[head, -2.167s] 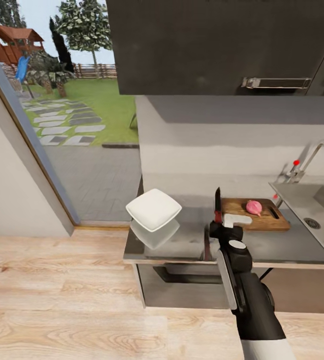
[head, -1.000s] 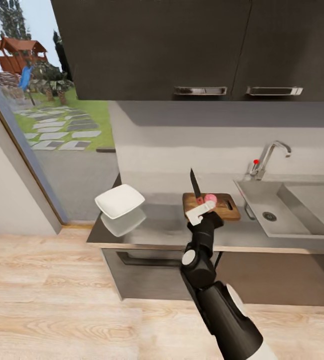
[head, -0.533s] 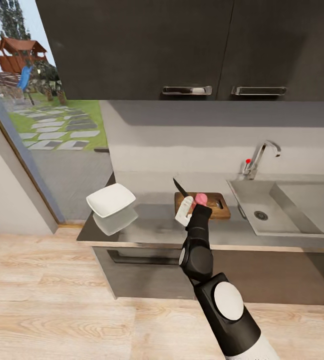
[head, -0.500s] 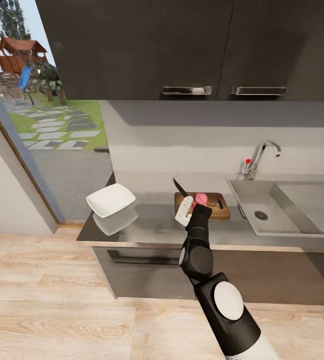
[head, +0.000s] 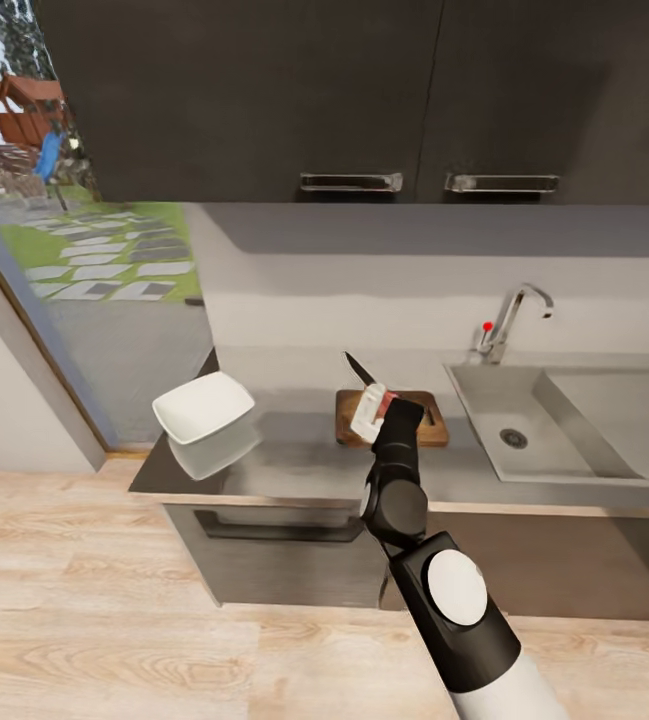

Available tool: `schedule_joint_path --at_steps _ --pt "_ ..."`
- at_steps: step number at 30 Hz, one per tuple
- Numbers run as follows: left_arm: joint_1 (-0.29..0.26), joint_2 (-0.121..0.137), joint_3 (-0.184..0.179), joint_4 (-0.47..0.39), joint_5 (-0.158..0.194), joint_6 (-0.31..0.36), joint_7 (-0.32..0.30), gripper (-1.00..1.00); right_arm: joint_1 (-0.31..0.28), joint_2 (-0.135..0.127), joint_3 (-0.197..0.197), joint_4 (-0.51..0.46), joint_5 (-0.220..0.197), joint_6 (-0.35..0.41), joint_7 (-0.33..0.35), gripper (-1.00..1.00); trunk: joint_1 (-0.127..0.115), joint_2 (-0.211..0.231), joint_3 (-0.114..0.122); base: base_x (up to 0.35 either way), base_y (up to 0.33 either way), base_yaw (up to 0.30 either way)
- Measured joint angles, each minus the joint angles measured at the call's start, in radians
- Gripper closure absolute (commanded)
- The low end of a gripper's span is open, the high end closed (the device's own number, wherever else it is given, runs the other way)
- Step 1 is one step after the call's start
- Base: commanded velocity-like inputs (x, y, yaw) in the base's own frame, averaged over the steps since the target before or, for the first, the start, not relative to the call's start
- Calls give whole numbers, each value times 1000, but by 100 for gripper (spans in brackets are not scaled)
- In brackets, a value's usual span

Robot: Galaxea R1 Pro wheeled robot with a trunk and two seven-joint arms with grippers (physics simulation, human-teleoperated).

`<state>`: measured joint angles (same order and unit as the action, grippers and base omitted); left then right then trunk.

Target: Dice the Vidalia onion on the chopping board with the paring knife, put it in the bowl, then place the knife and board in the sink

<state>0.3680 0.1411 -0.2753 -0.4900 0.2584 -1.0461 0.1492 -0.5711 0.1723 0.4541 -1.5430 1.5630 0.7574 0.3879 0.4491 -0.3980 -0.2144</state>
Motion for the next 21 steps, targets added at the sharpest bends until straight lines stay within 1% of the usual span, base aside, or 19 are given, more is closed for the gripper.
schedule_joint_path --at_steps 2,3,5,8,13,14,15,16,21 --pt "0 0 0 0 0 0 0 -100 -1 -2 0 0 12 -1 2 100 0 0 0 105 -286 0" --pt "0 0 0 0 0 0 0 -100 -1 -4 0 0 23 -1 7 100 0 0 0 50 -300 0" --pt "0 0 0 0 0 0 0 -100 -1 -6 0 0 32 -1 22 100 0 0 0 24 -307 0" --pt "0 0 0 3 0 0 0 -100 -2 -8 -1 1 37 -1 57 100 0 0 0 7 -314 0" --pt "0 -1 0 8 0 0 0 -100 -2 -8 -2 1 37 -1 70 100 0 0 0 -13 -312 0" --pt "0 -2 0 9 0 0 0 -100 -2 -7 -2 2 37 -1 73 100 0 0 0 -12 -137 0" --pt "0 -5 0 9 -1 0 0 -100 -2 -5 -2 5 38 -1 106 100 0 0 0 -8 -87 0" --pt "0 -5 0 9 0 0 0 -100 -1 -4 -2 6 38 -1 118 100 0 0 0 -5 -56 0" --pt "0 -6 0 10 0 0 0 -100 -2 -4 -2 5 40 -1 135 100 0 0 0 -2 -23 0"
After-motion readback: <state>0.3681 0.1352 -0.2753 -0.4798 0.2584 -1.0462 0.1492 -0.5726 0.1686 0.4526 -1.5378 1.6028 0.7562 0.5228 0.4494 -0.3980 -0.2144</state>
